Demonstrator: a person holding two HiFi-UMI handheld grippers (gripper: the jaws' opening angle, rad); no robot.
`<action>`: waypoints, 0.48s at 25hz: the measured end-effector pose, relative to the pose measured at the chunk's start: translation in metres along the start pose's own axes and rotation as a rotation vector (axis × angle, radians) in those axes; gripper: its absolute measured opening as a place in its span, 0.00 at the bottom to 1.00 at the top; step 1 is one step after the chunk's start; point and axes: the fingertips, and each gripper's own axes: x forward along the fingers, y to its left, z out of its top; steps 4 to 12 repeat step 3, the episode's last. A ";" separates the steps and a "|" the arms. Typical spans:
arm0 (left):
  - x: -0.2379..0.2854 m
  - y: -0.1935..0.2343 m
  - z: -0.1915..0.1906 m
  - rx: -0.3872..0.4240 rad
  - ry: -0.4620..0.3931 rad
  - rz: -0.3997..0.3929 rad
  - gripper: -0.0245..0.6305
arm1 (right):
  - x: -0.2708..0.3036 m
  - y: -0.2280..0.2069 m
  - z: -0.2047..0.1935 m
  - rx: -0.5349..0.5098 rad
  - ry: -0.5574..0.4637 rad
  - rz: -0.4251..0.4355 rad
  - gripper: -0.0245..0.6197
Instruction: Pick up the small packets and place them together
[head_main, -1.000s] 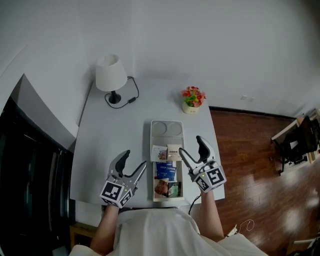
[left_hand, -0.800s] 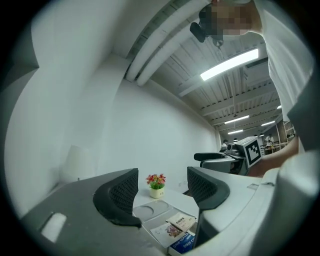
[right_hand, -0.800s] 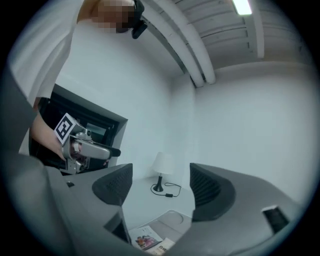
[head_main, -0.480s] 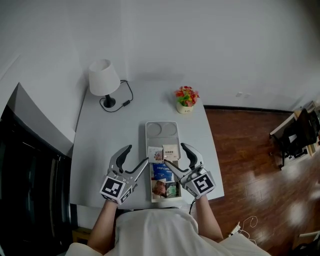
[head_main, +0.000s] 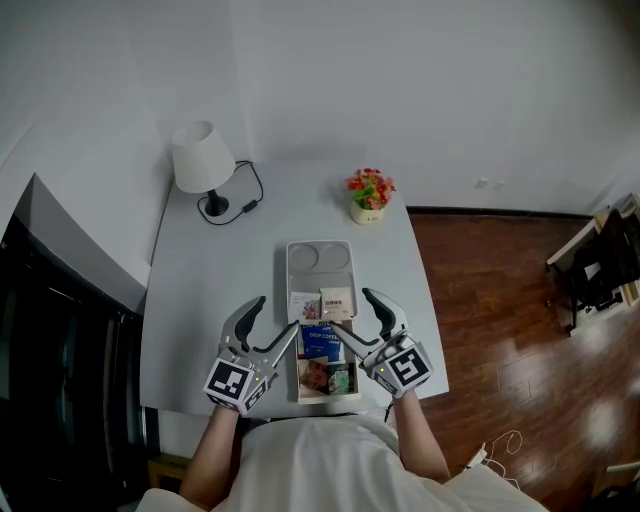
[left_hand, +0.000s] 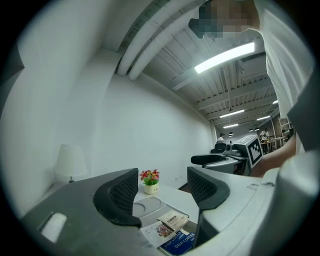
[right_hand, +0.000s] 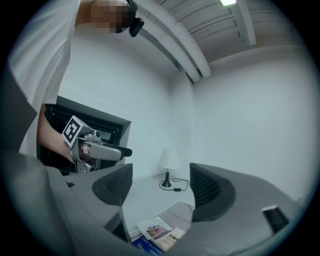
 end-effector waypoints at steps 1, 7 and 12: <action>0.001 -0.002 -0.002 -0.004 0.002 0.008 0.48 | -0.001 -0.001 -0.002 -0.002 0.001 0.008 0.62; 0.004 -0.006 -0.005 -0.011 0.004 0.022 0.48 | -0.004 -0.004 -0.004 -0.003 0.002 0.025 0.62; 0.004 -0.006 -0.005 -0.011 0.004 0.022 0.48 | -0.004 -0.004 -0.004 -0.003 0.002 0.025 0.62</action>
